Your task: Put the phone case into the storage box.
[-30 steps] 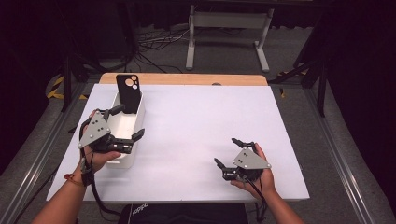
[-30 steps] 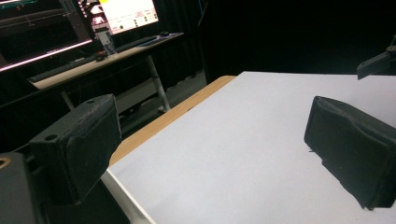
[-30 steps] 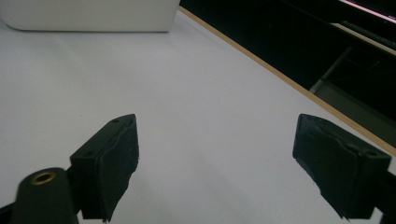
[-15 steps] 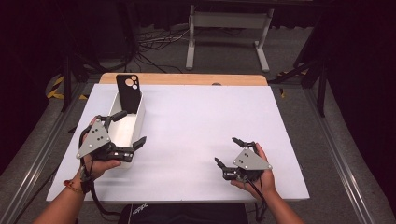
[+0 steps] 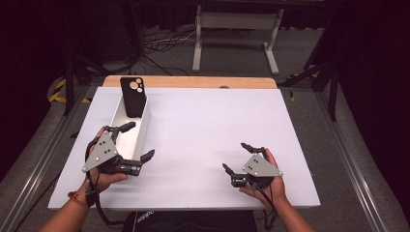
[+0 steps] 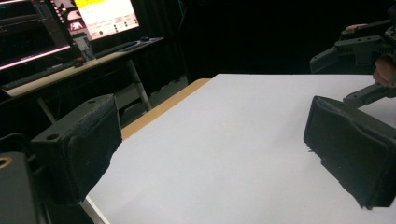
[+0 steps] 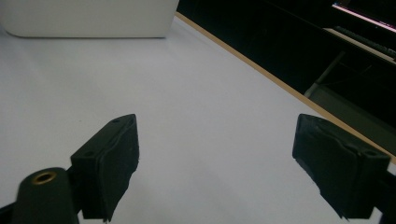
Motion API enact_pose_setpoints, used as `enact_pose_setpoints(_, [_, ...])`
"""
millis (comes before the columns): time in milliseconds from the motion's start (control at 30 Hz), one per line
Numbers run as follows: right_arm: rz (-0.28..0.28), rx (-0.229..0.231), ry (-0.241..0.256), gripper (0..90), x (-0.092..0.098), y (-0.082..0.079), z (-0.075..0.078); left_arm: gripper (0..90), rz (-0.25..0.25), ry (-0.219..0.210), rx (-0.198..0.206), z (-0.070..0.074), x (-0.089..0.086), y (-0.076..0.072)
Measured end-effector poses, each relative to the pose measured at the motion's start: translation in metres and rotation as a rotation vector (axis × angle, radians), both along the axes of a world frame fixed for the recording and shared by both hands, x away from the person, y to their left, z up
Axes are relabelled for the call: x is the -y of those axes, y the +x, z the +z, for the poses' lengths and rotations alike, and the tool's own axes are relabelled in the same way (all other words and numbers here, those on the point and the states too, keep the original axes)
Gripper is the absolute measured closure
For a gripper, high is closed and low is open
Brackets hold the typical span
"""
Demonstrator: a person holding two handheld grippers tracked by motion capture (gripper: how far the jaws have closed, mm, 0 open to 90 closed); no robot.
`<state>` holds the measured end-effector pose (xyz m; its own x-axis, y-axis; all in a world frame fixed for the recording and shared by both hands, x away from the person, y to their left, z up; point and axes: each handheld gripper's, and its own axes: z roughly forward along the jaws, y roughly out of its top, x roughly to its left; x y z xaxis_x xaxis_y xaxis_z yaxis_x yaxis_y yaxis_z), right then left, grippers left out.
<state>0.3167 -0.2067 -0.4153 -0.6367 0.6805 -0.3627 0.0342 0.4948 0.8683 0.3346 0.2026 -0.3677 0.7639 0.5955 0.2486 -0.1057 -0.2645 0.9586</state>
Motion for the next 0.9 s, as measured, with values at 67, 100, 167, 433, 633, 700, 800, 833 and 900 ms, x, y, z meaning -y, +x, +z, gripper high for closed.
enact_pose_setpoints(67, [0.001,0.001,0.001,15.6,0.0,-0.001,0.0,3.9,-0.002,0.014,-0.004,-0.002,0.001,-0.002])
enact_pose_setpoints(100, [0.001,0.001,0.001,15.6,0.0,-0.001,0.0,3.8,-0.002,0.014,-0.004,-0.002,0.001,-0.002])
enact_pose_setpoints(167, [0.004,0.005,0.0,15.6,0.0,-0.002,0.001,3.5,-0.006,0.028,-0.001,-0.003,0.002,-0.004])
enact_pose_setpoints(433, [0.005,0.003,0.008,15.8,0.002,-0.005,0.002,3.0,-0.012,0.041,-0.025,-0.013,0.002,-0.009])
enact_pose_setpoints(633, [0.005,0.017,0.014,14.1,0.001,-0.01,0.003,3.0,-0.022,0.046,-0.052,-0.022,0.001,-0.011])
enact_pose_setpoints(700, [0.003,0.02,0.016,14.0,0.002,-0.01,0.003,2.9,-0.025,0.05,-0.055,-0.024,0.001,-0.011])
enact_pose_setpoints(800, [0.004,0.022,0.03,13.2,0.003,-0.012,0.004,3.0,-0.034,0.056,-0.07,-0.028,0.002,-0.013])
enact_pose_setpoints(833, [0.001,0.024,0.028,13.2,0.003,-0.013,0.004,3.0,-0.04,0.064,-0.071,-0.029,0.002,-0.014])
enact_pose_setpoints(900, [0.0,0.02,0.022,13.1,0.003,-0.013,0.003,2.9,-0.054,0.063,-0.071,-0.032,0.002,-0.015])
